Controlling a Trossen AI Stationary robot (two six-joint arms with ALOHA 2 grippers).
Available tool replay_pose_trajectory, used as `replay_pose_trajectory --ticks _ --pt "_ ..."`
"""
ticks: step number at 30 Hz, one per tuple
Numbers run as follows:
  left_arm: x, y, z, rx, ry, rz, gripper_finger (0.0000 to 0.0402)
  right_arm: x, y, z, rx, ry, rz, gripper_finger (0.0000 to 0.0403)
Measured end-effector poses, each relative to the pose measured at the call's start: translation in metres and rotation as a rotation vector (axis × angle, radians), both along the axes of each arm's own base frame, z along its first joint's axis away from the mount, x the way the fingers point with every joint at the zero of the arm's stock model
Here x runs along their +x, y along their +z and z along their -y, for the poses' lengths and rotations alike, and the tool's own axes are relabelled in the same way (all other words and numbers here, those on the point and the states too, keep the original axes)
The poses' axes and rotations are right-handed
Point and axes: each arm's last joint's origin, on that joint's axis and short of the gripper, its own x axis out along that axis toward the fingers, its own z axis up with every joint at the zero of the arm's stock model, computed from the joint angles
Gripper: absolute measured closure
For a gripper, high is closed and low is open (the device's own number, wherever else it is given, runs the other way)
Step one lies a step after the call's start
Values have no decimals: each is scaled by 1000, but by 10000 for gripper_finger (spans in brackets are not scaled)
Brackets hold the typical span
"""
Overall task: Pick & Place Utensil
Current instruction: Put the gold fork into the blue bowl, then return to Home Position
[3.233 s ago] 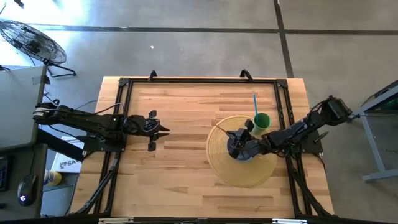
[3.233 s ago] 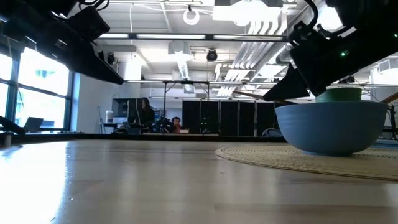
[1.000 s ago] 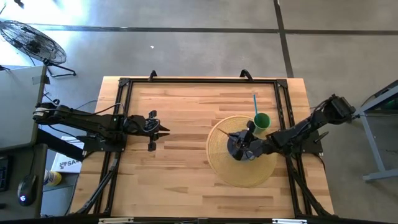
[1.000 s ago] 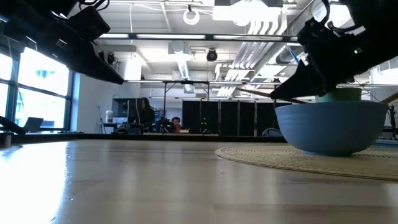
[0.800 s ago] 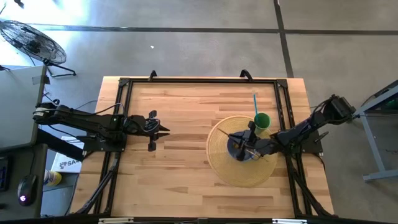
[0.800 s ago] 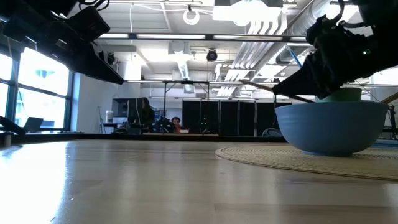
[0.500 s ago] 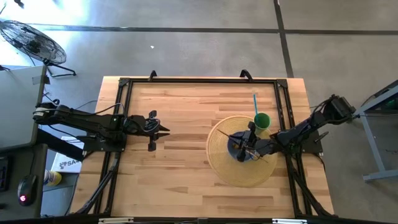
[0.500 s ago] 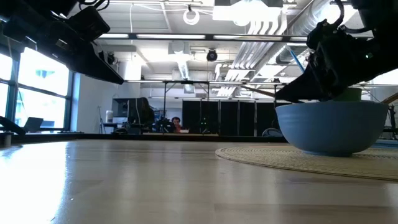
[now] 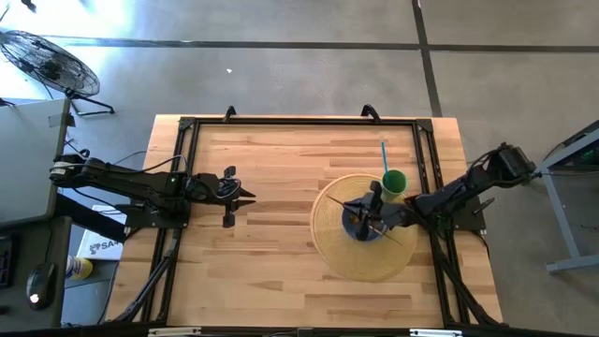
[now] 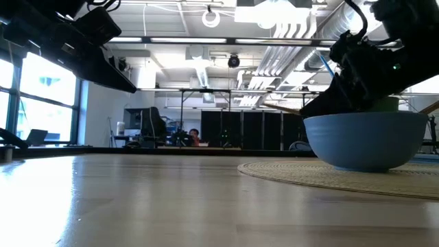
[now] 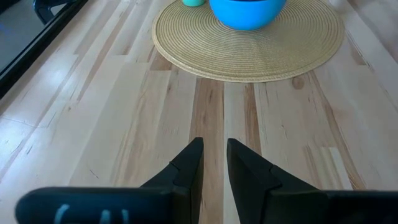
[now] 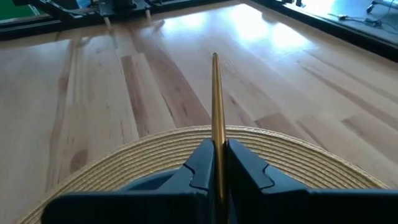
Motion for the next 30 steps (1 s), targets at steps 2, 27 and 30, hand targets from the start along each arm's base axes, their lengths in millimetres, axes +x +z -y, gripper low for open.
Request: replay_pose_trajectory --ticks 2,27,30 --pt "0 0 0 0 0 0 335 1 0 3 9 8 -4 379" --pt "0 0 1 -11 -21 -1 335 3 2 4 15 36 9 315" --pt "0 0 1 -11 -21 -1 335 4 6 4 -1 49 41 311"
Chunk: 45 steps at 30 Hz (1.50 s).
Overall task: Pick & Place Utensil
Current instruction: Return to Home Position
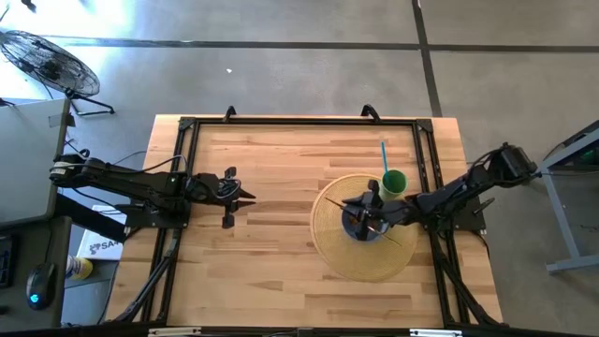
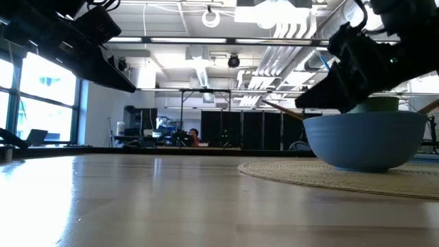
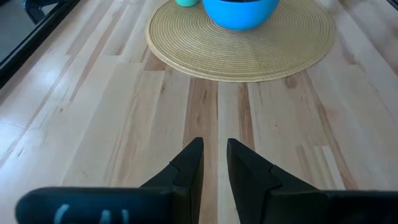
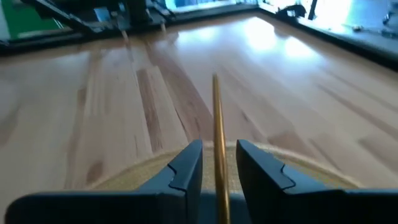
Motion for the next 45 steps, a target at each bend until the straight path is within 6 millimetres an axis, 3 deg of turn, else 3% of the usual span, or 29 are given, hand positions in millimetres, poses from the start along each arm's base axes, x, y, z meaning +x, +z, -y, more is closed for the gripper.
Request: replay_pose_trajectory --ticks 14,26,30,36,45 --pt "0 0 -1 20 39 4 335 -9 44 0 -14 140 220 314" --pt "2 5 0 -22 27 63 335 -12 55 -2 42 311 288 323" --pt "5 11 2 -57 -35 126 335 -11 55 1 36 309 293 342" --pt "7 16 2 -64 -47 179 335 -14 66 11 -11 477 356 397" --pt "6 15 2 -59 -38 167 335 -39 86 25 -71 470 374 401"
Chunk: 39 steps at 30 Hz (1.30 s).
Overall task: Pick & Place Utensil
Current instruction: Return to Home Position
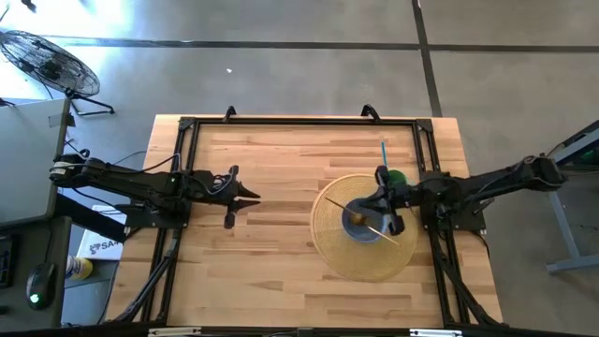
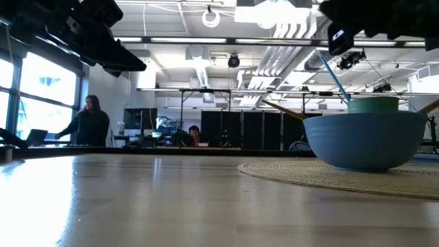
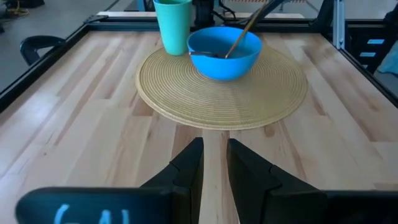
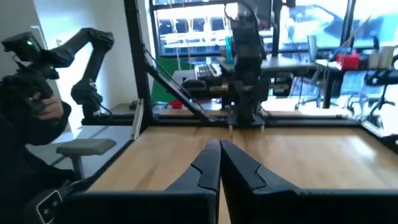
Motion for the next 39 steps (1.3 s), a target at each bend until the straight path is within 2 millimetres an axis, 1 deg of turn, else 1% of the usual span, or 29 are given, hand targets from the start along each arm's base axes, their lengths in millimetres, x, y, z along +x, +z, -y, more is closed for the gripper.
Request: replay_pose_trajectory --ticks 4,7,9,12,15,20,25,29,31,35,39 --pt "0 1 0 0 1 6 335 -16 11 -1 -34 31 62 397" --pt "1 3 0 -8 -5 31 335 -26 15 0 -42 65 78 401" --pt "1 4 0 -13 -2 59 335 -31 16 3 -43 58 72 400" --pt "0 -1 0 -20 -2 100 335 -37 17 7 -45 35 73 401" --pt "-1 -8 -1 -15 16 108 335 -44 20 11 -47 14 97 401" --pt "-2 -10 -2 6 60 101 335 -56 21 18 -49 -34 111 402" --pt "-2 -10 -2 8 57 98 335 -69 9 20 -57 -60 135 402" --pt "-2 -10 -2 9 57 96 335 -81 4 21 -50 -69 208 401" --pt "-2 -10 -2 14 56 98 335 -86 -2 20 -48 -67 221 402" --pt "-2 -10 -3 38 72 96 339 -80 -18 21 -41 -74 173 401" --pt "-2 -11 -3 51 76 86 362 -74 -39 22 5 -95 148 402"
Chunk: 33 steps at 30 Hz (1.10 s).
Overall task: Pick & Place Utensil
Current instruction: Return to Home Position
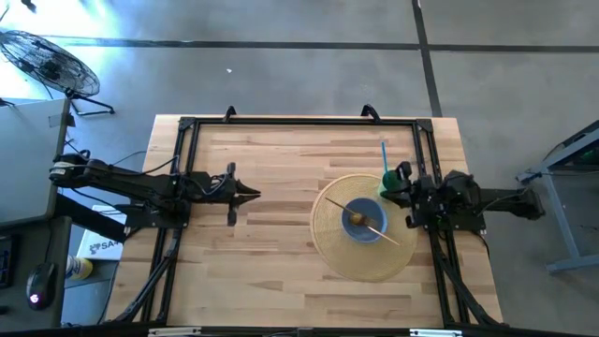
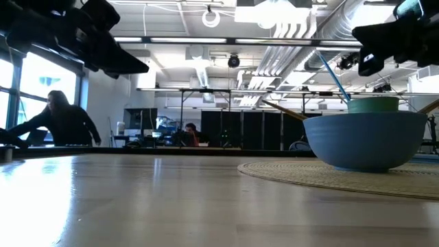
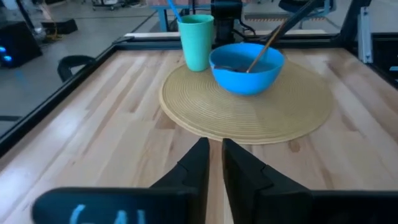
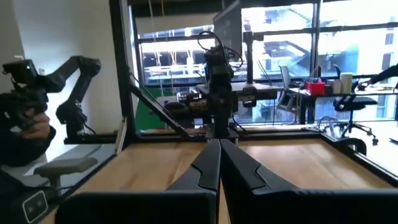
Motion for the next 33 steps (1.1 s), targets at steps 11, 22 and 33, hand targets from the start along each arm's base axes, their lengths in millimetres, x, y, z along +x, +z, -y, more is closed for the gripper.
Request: replay_pose_trajectory --ticks 11,22,33 --pt "-4 -9 -20 -23 70 -15 398 1 -5 2 43 -58 -48 398" --pt "-30 -14 -26 -21 68 38 401 2 -9 3 58 -113 -88 391" --pt "-61 -1 -23 8 71 128 401 2 -12 3 72 -100 -117 391"
